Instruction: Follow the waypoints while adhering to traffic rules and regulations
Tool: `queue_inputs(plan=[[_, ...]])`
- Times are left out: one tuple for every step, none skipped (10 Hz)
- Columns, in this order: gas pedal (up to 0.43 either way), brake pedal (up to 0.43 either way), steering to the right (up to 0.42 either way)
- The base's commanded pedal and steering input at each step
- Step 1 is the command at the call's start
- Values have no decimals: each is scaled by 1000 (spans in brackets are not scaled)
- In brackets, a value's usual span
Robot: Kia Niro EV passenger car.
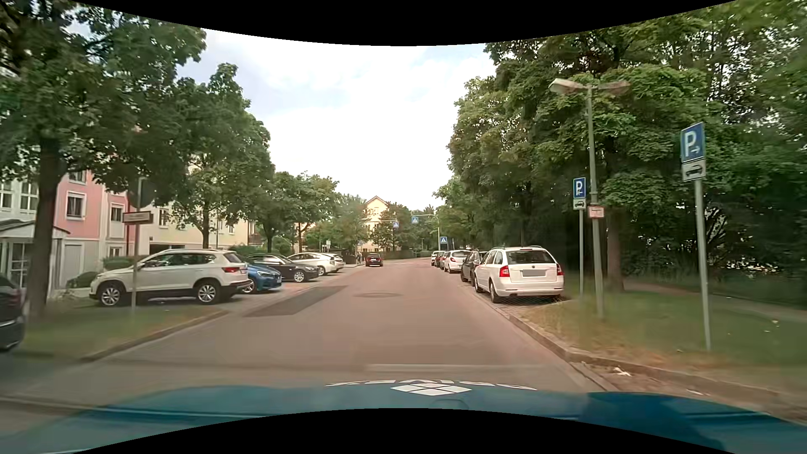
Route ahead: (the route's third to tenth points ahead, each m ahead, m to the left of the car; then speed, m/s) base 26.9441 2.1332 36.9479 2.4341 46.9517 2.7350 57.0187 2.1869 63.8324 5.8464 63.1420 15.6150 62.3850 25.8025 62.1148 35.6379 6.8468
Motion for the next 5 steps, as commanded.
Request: queue_inputs(plan=[[138, 0, 0], [138, 0, 0], [138, 0, 0], [138, 0, 0], [138, 0, 0]])
